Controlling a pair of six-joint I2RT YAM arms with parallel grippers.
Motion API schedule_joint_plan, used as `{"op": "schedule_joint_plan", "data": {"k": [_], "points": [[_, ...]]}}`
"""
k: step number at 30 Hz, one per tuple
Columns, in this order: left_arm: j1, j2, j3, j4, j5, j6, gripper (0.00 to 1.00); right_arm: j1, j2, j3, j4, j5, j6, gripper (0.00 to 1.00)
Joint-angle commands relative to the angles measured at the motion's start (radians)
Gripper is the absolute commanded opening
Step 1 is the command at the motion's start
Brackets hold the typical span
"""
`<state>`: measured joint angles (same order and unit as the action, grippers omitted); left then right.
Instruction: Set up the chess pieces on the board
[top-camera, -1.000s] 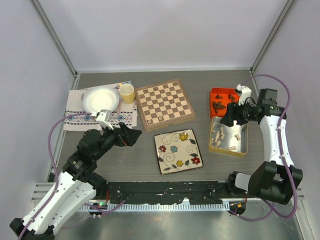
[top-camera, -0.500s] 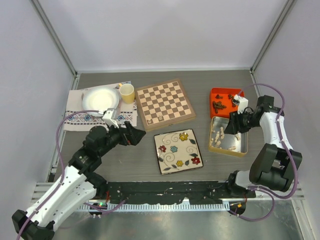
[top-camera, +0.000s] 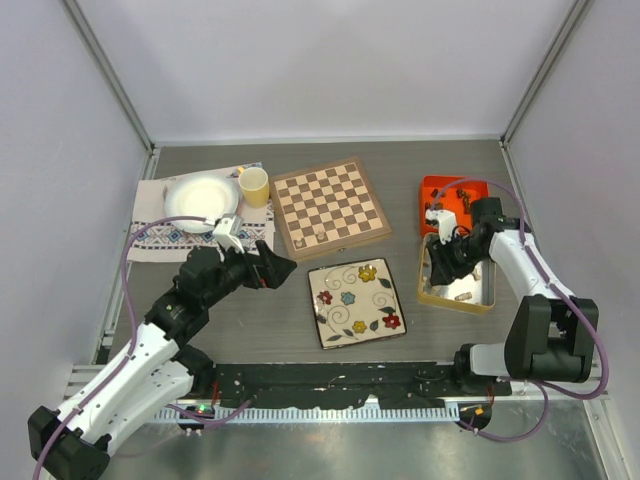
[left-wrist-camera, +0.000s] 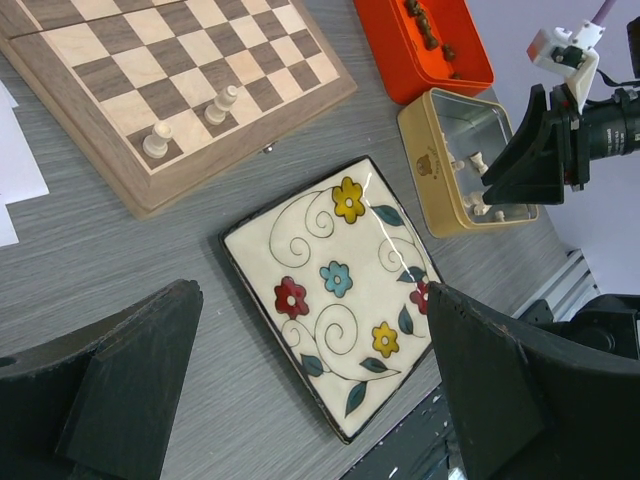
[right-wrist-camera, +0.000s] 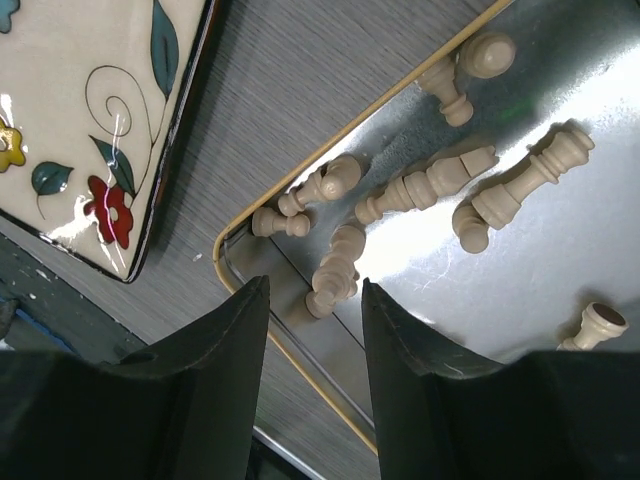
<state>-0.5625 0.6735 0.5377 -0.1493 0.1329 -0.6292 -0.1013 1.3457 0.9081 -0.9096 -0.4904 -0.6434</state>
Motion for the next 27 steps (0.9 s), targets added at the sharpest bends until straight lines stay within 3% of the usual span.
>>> {"op": "schedule_joint_plan", "data": {"k": [1,10,27], "points": [[0.004,0.001,0.008,0.070,0.011,-0.010,1.00,0.043,-0.063,-0.012,0.058,0.098,0.059,0.47],[0.004,0.012,0.008,0.085,0.024,-0.017,0.99,0.091,-0.056,-0.048,0.115,0.142,0.105,0.47],[0.004,-0.006,0.002,0.079,0.022,-0.018,0.99,0.133,-0.016,-0.064,0.120,0.182,0.119,0.38]]}}
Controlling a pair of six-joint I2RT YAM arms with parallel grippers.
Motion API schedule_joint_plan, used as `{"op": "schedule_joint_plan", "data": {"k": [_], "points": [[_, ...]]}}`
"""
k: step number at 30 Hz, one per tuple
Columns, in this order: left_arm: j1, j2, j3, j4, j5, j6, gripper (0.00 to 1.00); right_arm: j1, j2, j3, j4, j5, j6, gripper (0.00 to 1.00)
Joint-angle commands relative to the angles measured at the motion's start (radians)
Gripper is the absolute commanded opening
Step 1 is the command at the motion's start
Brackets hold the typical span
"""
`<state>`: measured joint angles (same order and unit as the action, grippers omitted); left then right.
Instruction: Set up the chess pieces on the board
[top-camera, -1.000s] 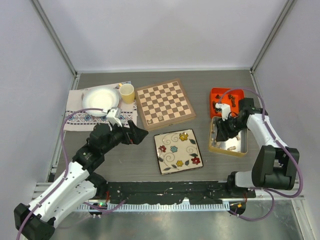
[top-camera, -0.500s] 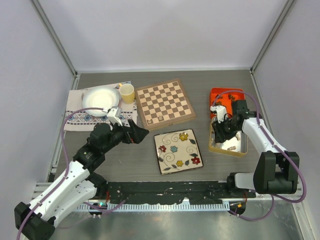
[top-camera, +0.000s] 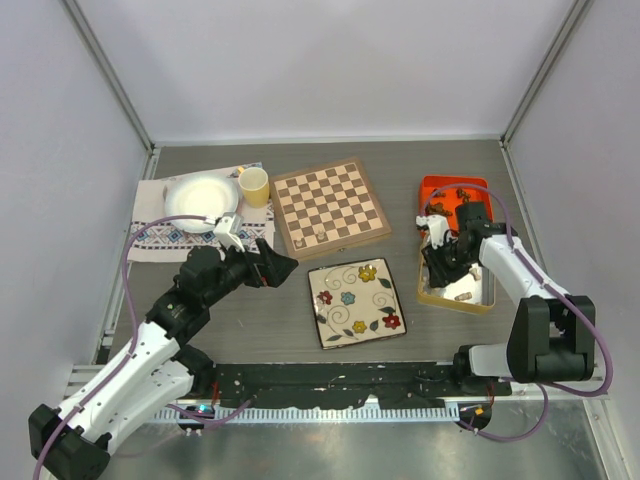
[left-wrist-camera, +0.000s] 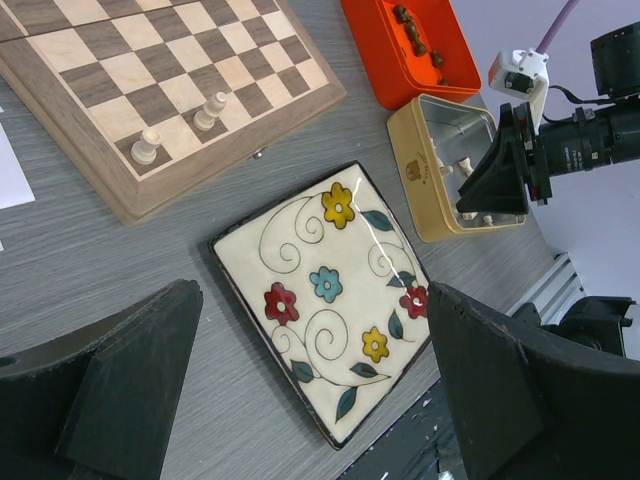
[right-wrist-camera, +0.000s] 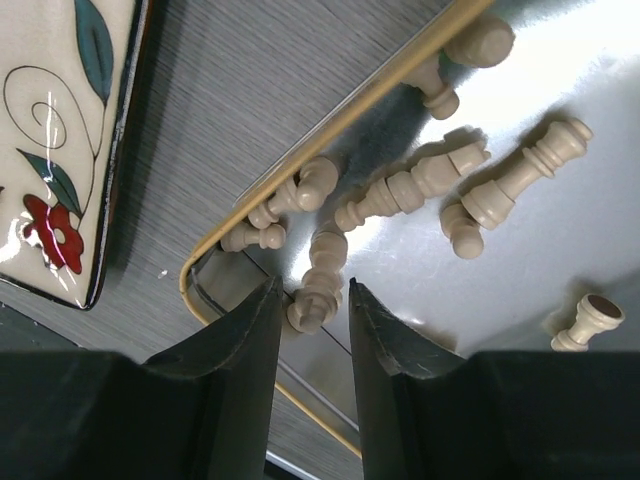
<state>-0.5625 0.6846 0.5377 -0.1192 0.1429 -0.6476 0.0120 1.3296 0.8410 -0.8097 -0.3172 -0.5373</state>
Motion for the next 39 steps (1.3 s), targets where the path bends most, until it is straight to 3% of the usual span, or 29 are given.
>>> {"op": "schedule_joint_plan", "data": {"k": [1,3,7,12,30,39], "points": [[0.004,-0.019,0.001,0.046,0.011,0.000,0.99,0.020,-0.001,0.001,0.018,0.009,0.013,0.36],[0.004,-0.025,-0.002,0.046,0.012,0.000,1.00,0.022,-0.003,0.000,0.020,0.010,0.013,0.33],[0.004,-0.036,-0.004,0.033,0.009,0.000,1.00,0.022,0.003,0.009,0.008,0.018,0.010,0.13],[0.004,-0.060,-0.005,0.018,0.000,0.005,1.00,0.022,-0.012,0.017,0.000,0.072,0.005,0.06],[0.004,-0.097,0.036,-0.069,-0.028,0.095,1.00,0.014,-0.075,0.205,-0.141,0.076,-0.047,0.03],[0.004,-0.069,0.028,0.031,0.111,0.157,1.00,0.014,-0.056,0.331,-0.204,-0.046,-0.052,0.02]]}}
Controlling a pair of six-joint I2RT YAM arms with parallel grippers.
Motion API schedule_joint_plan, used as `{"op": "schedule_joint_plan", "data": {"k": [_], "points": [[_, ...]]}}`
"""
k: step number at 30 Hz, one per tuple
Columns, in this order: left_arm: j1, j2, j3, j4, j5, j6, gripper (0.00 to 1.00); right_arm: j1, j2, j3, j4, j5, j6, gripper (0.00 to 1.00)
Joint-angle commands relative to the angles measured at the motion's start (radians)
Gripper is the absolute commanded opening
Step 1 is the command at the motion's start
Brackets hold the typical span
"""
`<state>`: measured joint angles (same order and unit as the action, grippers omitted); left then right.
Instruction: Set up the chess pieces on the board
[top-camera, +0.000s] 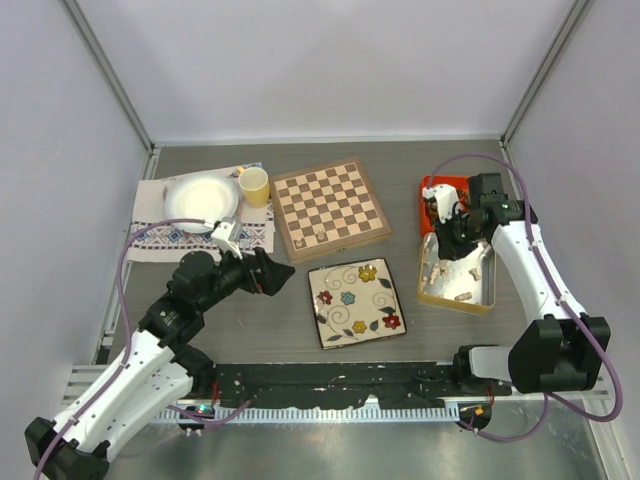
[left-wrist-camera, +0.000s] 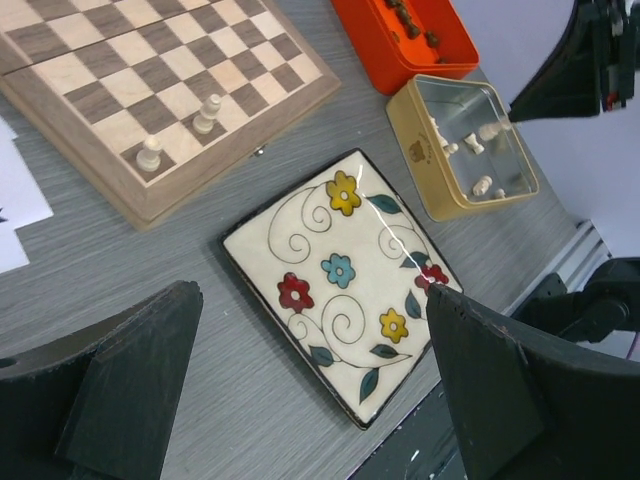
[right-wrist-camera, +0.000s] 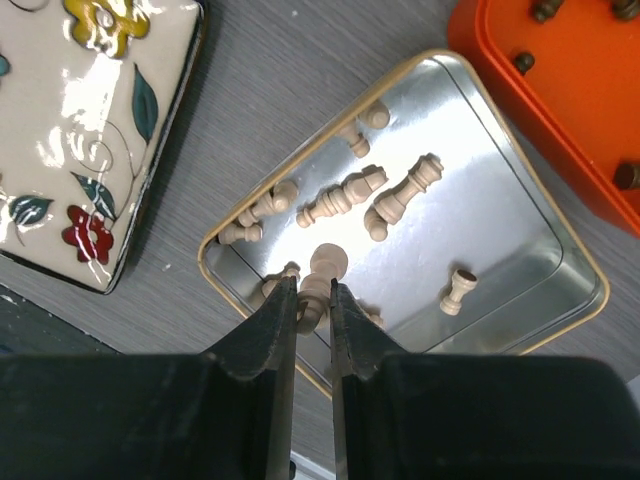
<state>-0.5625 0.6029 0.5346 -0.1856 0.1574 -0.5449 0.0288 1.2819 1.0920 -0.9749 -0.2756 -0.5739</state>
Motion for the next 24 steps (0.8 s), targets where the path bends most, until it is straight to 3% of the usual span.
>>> {"op": "schedule_joint_plan", "data": {"k": [1,6,11,15,17,24], "points": [[0.004,0.015,0.025,0.118,0.122,0.057,1.00,-0.003,-0.004,0.103,-0.044,-0.105,-0.015,0.02],[0.004,0.038,0.010,0.216,0.214,0.083,1.00,0.003,0.043,0.189,-0.076,-0.217,-0.017,0.02],[0.004,0.077,0.102,0.085,0.220,0.221,1.00,0.052,0.106,0.253,-0.073,-0.293,0.003,0.02],[0.004,0.093,0.180,-0.061,0.105,0.361,1.00,0.103,0.174,0.328,-0.041,-0.318,0.028,0.02],[0.007,0.113,0.200,-0.100,0.007,0.378,1.00,0.126,0.220,0.356,-0.031,-0.320,0.042,0.02],[0.050,0.132,0.249,-0.221,-0.129,0.424,1.00,0.209,0.361,0.489,0.054,-0.286,0.101,0.02]]}}
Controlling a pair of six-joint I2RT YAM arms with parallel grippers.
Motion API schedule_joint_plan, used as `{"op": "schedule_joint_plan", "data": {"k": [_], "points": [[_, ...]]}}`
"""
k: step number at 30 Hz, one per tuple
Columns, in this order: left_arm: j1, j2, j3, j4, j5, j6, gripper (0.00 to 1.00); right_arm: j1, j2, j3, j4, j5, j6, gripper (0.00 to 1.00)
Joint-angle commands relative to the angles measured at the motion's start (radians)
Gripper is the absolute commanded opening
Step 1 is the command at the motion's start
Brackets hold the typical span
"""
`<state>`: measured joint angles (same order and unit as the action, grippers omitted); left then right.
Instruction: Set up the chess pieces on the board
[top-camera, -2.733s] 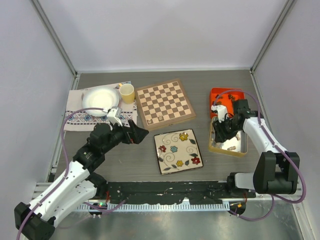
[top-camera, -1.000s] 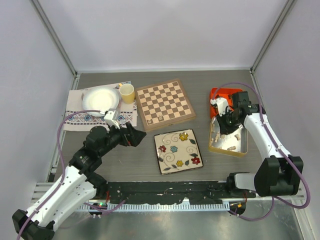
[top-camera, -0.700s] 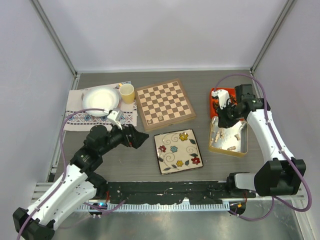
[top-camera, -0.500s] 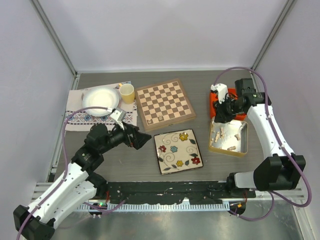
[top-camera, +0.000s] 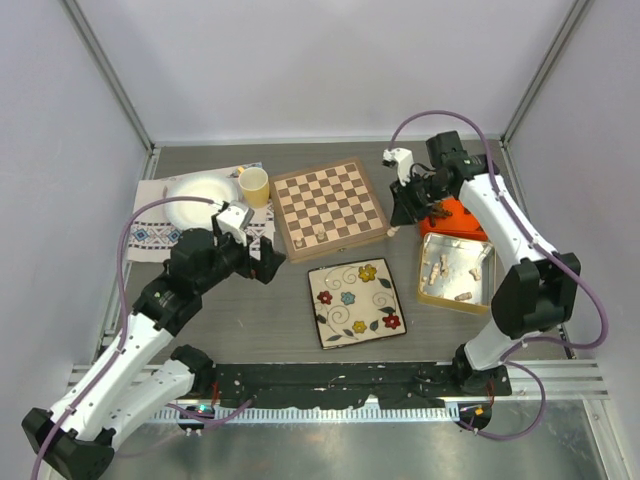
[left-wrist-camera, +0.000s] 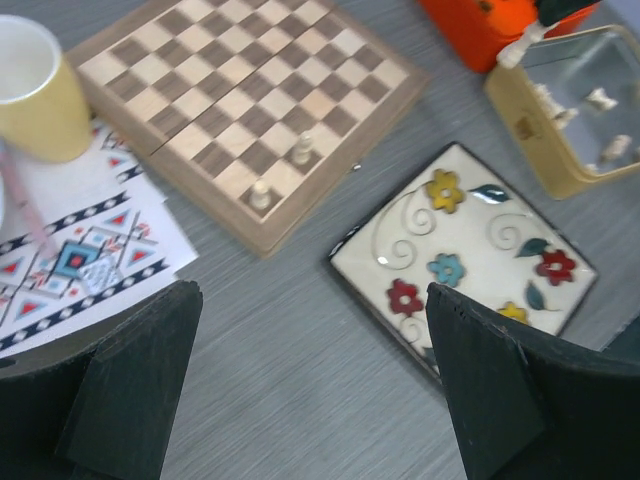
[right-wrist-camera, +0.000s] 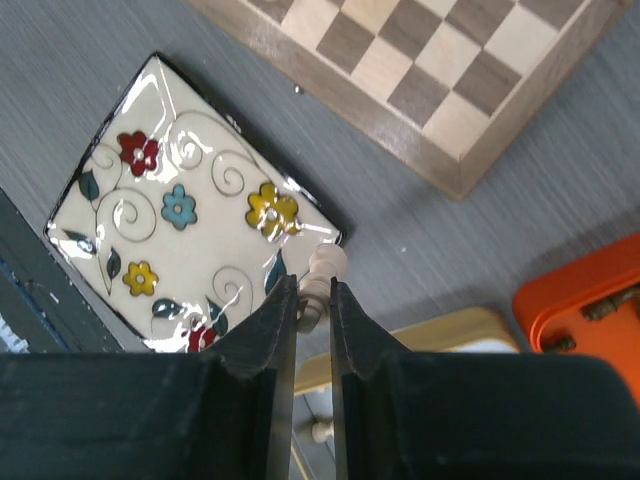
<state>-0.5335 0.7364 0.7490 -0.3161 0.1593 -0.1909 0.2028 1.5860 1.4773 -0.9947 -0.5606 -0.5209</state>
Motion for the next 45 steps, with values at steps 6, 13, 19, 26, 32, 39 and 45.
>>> {"op": "schedule_joint_plan", "data": {"k": [6,13,19,26,32,39,45], "points": [[0.027,-0.006,-0.003,-0.155,-0.299,0.131,1.00,0.107,0.170,0.211,0.099,0.044,0.082,0.02],[0.027,-0.043,-0.056,-0.100,-0.354,0.154,1.00,0.178,0.273,0.276,0.125,0.114,0.097,0.02],[0.027,-0.063,-0.076,-0.092,-0.369,0.160,1.00,0.225,0.356,0.339,0.131,0.143,0.116,0.03],[0.027,-0.077,-0.086,-0.077,-0.353,0.162,0.99,0.268,0.440,0.403,0.116,0.197,0.104,0.03],[0.027,-0.072,-0.082,-0.078,-0.348,0.165,1.00,0.288,0.494,0.448,0.097,0.225,0.096,0.03],[0.027,-0.075,-0.085,-0.077,-0.342,0.163,1.00,0.307,0.520,0.462,0.096,0.237,0.099,0.04],[0.027,-0.075,-0.085,-0.075,-0.337,0.163,0.99,0.311,0.532,0.472,0.090,0.245,0.101,0.04]]}}
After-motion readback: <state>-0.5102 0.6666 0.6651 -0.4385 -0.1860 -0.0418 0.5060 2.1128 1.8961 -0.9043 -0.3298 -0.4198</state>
